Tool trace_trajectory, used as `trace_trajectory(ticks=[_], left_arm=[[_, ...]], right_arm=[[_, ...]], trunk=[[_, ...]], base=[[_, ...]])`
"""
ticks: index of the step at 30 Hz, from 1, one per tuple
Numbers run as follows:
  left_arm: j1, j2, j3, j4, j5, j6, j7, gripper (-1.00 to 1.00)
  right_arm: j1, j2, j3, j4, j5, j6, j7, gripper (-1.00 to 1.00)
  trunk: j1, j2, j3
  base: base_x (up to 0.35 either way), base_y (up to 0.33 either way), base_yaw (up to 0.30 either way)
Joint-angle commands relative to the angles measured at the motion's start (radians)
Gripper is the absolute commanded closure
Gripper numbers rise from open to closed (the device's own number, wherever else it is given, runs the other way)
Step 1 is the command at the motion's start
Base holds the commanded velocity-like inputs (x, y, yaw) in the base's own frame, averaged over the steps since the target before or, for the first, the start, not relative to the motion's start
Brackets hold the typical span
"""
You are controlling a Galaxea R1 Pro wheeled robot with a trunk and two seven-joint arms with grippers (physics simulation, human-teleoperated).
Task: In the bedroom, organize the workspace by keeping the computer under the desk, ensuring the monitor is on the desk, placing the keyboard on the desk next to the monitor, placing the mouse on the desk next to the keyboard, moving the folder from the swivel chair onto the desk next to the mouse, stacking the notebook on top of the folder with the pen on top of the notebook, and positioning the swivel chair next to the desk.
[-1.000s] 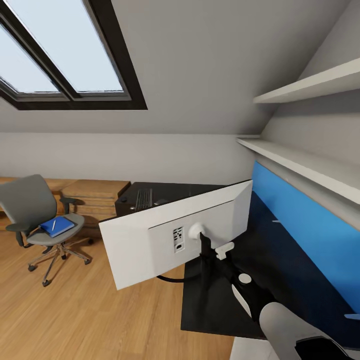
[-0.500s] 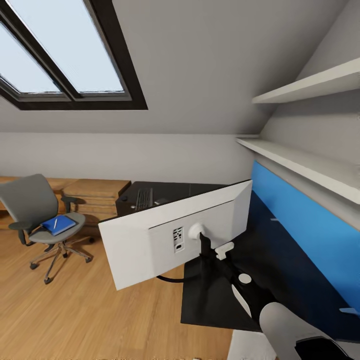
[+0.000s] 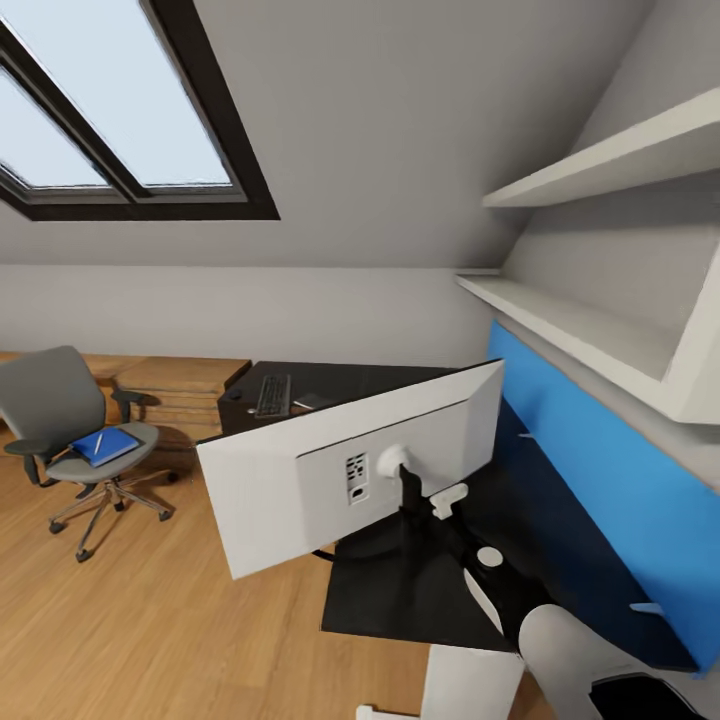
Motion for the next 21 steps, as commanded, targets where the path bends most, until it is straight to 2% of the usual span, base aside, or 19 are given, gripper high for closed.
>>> trace_trajectory(ticks=[1,6,21], left_arm=[[-0.001,0.0,-0.004,0.0,0.01,-0.004,-0.001,-1.0],[-0.001,0.0,-0.004,0.0,0.011,-0.001,0.0,-1.0],[-0.001,0.0,-0.004,0.0,0.012,0.0,0.0,-1.0]], right_arm=[[-0.001,-0.001,0.014,0.003,0.007,0.0,-0.004,1.0],[-0.001,-0.002,0.014,0.004,0.007,-0.011,-0.004,1.0],[-0.001,-0.003,0.014,0.008,0.007,-0.022,-0.004,1.0]], trunk=[[0.0,-0.001,-0.002],[0.0,-0.001,-0.002],[0.0,-0.001,-0.002]], base=[[-0.002,-0.344,0.0],[-0.001,-0.216,0.0],[0.0,-0.009,0.0]])
